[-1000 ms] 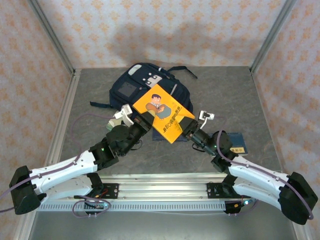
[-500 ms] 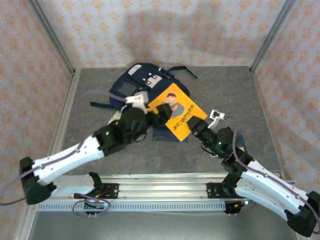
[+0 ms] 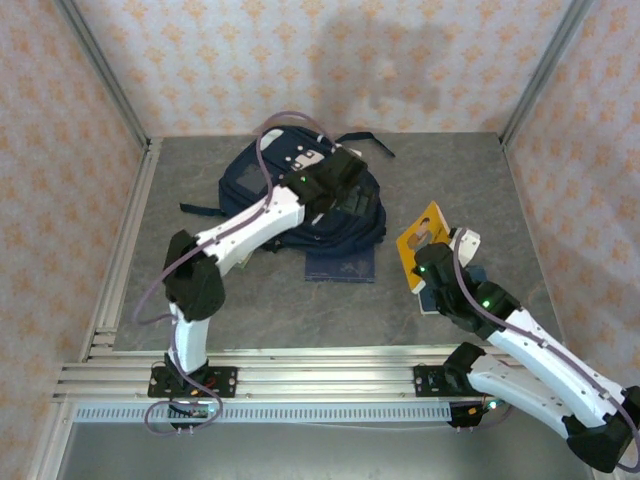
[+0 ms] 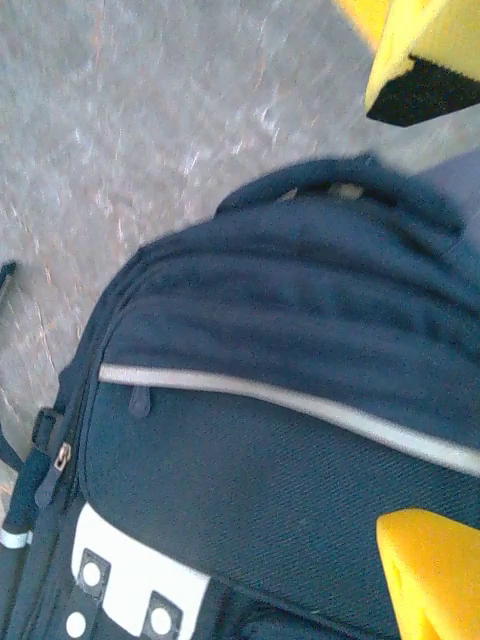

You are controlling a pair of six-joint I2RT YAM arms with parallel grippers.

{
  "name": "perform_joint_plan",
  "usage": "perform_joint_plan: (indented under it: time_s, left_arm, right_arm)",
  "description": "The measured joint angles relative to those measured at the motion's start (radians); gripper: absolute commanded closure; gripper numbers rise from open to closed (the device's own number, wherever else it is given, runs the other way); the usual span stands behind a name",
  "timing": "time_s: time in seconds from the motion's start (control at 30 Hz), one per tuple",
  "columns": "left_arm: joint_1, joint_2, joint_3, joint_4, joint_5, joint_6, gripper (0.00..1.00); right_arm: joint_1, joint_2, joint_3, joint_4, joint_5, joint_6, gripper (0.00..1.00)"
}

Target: Pack books, pencil case, and school supplies into a backpack

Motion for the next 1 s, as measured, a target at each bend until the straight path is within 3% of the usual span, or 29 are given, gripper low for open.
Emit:
perform_joint_plan:
  time_s: [0.2,0.43,0.57,0.7,0.73,1.0]
  left_arm:
    - [0.101,0.221,0.208,-0.044,0.105,0.063,0.20]
    - [0.104,0.373,0.307,-0.082,0.189,0.081,0.33]
    - [0.109,0.394,0.307,-0.101,0.219,0.075,0.55]
    - [0.121,0.394,0.307,-0.102,0.235,0.070,0.95]
    - [0.126,0.394,0.307,-0.100,0.257,0.065,1.00]
    - [0.162,0.367,0.296,-0.098,0.347,0.038,1.00]
  right_arm:
    - [-0.004,-0.053,0.000,0.010,-0.003,-0.082,1.00]
    - [-0.006,-0.064,-0.013,0.026,-0.017,-0.127,1.00]
    - [-0.008,-0.068,-0.032,0.041,-0.035,-0.135,1.00]
    - [-0.011,-0.068,-0.036,0.054,-0.061,-0.139,1.00]
    - [-0.011,-0.068,-0.036,0.057,-0.067,-0.138,1.00]
    - [-0.012,-0.067,-0.036,0.066,-0.080,-0.142,1.00]
